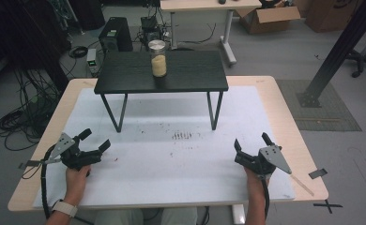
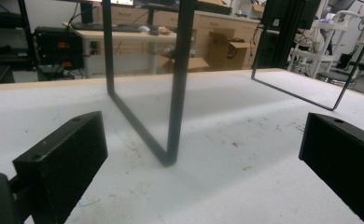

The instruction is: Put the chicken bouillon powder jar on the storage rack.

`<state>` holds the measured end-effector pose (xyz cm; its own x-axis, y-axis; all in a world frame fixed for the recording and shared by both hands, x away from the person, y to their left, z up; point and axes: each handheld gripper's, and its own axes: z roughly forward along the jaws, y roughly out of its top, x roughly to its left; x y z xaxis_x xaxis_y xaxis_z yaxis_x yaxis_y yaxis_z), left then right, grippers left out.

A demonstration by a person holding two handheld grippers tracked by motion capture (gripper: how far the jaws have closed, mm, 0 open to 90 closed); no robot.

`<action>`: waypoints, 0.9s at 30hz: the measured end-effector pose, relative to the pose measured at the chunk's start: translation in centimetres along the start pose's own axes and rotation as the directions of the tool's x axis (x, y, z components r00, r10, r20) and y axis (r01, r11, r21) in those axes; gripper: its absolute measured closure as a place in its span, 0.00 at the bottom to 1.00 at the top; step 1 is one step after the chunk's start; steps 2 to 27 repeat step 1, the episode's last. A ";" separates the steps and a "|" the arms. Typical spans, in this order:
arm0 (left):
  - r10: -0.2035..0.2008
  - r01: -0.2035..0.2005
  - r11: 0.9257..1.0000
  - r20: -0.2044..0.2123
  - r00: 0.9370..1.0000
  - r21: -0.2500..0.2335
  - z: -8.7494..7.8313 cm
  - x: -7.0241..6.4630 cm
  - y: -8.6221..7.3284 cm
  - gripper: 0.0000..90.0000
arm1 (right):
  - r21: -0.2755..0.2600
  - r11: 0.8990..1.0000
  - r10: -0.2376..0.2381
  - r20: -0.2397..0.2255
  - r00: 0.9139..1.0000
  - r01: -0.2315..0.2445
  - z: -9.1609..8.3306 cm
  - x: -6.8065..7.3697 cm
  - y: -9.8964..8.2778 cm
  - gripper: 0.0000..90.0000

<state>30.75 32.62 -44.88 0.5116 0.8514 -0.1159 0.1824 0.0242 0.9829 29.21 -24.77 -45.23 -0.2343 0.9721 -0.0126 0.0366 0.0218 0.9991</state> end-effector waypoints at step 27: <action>0.000 0.000 1.000 0.000 1.000 0.000 0.0 0.0 0.0 0.02 | 0.000 1.000 0.000 0.000 1.000 0.000 0.0 0.0 0.0 0.00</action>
